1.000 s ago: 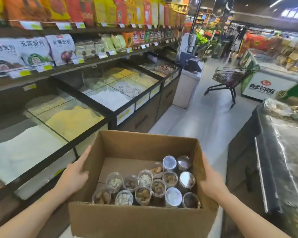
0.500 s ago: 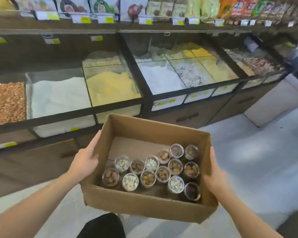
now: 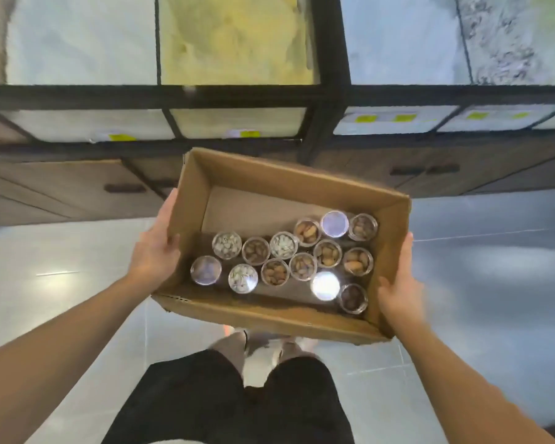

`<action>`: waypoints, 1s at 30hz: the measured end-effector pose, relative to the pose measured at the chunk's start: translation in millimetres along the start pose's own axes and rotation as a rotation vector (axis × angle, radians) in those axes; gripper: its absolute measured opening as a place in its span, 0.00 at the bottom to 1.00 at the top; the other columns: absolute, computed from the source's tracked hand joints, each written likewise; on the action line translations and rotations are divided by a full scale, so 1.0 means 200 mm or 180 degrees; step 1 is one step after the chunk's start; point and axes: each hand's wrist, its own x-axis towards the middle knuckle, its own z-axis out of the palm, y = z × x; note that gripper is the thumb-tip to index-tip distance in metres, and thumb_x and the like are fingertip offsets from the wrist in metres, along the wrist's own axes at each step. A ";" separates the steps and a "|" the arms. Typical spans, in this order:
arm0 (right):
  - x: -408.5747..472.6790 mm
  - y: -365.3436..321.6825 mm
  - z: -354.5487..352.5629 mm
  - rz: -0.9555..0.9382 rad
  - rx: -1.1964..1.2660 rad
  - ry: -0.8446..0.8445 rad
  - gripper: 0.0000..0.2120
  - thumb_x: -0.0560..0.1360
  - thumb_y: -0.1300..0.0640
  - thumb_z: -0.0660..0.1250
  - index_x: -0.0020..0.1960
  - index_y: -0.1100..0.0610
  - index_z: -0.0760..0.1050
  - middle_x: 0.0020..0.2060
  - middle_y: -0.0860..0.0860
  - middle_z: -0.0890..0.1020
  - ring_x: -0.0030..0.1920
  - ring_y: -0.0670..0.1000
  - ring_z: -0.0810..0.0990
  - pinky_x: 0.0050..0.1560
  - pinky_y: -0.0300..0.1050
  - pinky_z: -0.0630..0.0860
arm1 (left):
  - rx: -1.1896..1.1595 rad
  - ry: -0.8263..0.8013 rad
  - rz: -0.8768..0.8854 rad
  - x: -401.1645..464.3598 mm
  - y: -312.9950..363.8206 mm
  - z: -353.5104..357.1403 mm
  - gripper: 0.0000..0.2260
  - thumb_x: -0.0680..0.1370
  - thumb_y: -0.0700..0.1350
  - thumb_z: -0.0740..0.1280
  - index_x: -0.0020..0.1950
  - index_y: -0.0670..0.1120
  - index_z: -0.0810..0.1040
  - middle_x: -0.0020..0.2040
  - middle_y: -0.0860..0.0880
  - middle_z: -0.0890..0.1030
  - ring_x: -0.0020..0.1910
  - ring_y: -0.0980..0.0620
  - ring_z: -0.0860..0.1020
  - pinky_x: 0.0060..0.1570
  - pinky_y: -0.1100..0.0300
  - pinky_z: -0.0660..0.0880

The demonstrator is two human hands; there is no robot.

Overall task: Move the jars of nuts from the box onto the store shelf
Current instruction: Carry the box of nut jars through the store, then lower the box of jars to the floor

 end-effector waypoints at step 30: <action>1.60 0.72 2.08 -0.0401 -0.0955 -0.0579 0.45 0.81 0.59 0.65 0.82 0.41 0.36 0.56 0.65 0.80 0.52 0.68 0.79 0.55 0.61 0.74 | 0.0235 0.0311 -0.1100 0.89 -1.30 2.15 0.37 0.82 0.35 0.62 0.83 0.57 0.47 0.75 0.48 0.71 0.65 0.35 0.74 0.59 0.43 0.76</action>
